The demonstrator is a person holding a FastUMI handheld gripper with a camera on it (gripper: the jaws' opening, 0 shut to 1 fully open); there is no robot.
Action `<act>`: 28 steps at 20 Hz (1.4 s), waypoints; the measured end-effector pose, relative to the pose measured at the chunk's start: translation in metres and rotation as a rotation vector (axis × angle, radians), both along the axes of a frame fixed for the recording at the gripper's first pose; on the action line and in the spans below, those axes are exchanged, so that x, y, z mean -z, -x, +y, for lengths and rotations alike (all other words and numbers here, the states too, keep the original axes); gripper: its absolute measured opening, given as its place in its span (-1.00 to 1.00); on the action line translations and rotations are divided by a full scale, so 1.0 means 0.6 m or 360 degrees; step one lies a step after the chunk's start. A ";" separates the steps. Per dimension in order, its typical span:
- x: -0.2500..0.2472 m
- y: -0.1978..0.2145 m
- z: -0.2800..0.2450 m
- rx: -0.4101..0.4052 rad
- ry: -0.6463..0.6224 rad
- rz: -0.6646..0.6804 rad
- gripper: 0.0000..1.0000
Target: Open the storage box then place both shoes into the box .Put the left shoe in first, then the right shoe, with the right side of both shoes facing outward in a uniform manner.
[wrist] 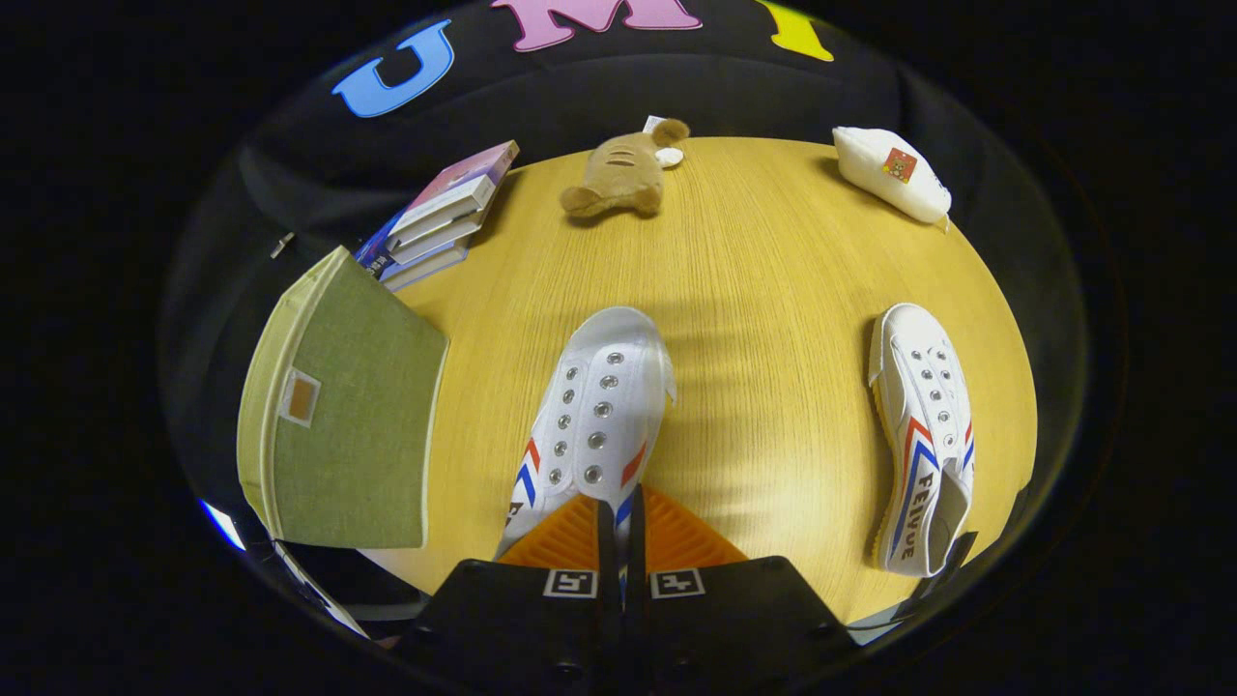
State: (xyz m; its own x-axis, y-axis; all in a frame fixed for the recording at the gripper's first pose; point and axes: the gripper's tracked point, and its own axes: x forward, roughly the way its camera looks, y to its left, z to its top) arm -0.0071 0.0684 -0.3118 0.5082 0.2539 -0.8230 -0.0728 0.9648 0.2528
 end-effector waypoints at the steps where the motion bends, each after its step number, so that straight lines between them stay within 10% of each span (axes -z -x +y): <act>1: -0.019 0.001 0.002 0.0009 -0.0020 -0.0018 -0.90; 14: -0.326 -0.029 0.214 -0.0128 -0.0478 -0.0238 -0.90; 28: -0.237 -0.013 0.465 -0.0311 -0.0395 -0.0076 -0.90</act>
State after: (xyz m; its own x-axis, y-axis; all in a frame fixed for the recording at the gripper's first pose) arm 0.0006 0.3472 -0.1694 0.4663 0.5408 -0.7000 -0.2682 0.8405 0.4707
